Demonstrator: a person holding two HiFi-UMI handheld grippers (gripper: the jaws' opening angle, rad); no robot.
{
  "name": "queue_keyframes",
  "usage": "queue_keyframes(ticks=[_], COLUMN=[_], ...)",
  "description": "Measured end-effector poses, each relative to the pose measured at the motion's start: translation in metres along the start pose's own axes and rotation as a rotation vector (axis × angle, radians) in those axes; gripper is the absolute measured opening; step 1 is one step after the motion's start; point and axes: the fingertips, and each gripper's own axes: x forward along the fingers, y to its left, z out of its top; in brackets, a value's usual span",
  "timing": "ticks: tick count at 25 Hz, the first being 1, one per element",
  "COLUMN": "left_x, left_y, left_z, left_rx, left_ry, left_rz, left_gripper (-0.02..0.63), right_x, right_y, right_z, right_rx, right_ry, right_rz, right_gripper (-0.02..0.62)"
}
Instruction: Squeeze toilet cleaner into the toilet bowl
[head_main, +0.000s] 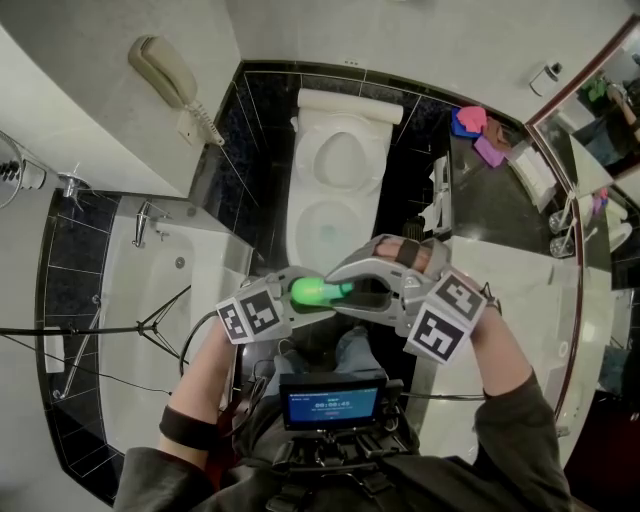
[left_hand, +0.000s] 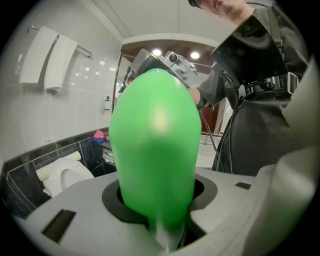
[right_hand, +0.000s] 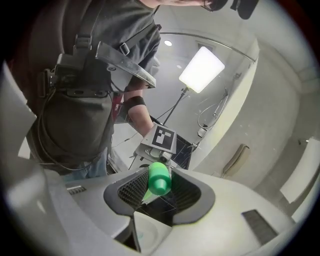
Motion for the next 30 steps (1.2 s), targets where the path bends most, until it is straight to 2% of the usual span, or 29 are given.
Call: queue_keyframes(ticks=[3,8,15,17,19,21,24,26,28,29,30], left_x=[0.000,0.003,0.004,0.003,0.002,0.003,0.003,0.003,0.001,0.000,-0.002], left_y=[0.004,0.015,0.023,0.027,0.028,0.028,0.027,0.028,0.028,0.028,0.028], left_z=[-0.001,-0.017,-0.023,-0.025,-0.025,-0.025,-0.026,-0.025,-0.021,-0.017,-0.010], left_rx=[0.021,0.037,0.093,0.119,0.130,0.132,0.122,0.106,0.071,0.051,0.038], left_ry=[0.004,0.047,0.077,0.095,0.103,0.104,0.101,0.089,0.061,0.039,0.014], left_rz=[0.050,0.163,0.251,0.283,0.298,0.299,0.298,0.296,0.285,0.275,0.260], left_gripper=[0.178,0.178,0.179,0.179,0.178,0.178,0.179,0.178,0.179,0.179,0.179], right_x=[0.000,-0.002,0.002,0.003,0.003,0.003,0.004,0.004,0.002,-0.001,-0.007], right_y=[-0.002,-0.013,-0.013,-0.013,-0.015,-0.015,-0.015,-0.018,-0.023,-0.027,-0.032], right_z=[-0.001,-0.002,-0.025,-0.030,-0.033,-0.035,-0.035,-0.035,-0.032,-0.028,-0.023], right_rx=[0.127,0.443,0.884,1.039,1.198,1.306,1.376,1.374,1.316,1.259,1.184], right_ry=[-0.036,-0.102,-0.179,-0.185,-0.207,-0.234,-0.271,-0.303,-0.355,-0.396,-0.452], right_rz=[0.000,0.028,0.043,0.046,0.058,0.077,0.092,0.081,0.049,0.017,-0.026], right_gripper=[0.163,0.166,0.166,0.166,0.166,0.169,0.175,0.178,0.207,0.238,0.241])
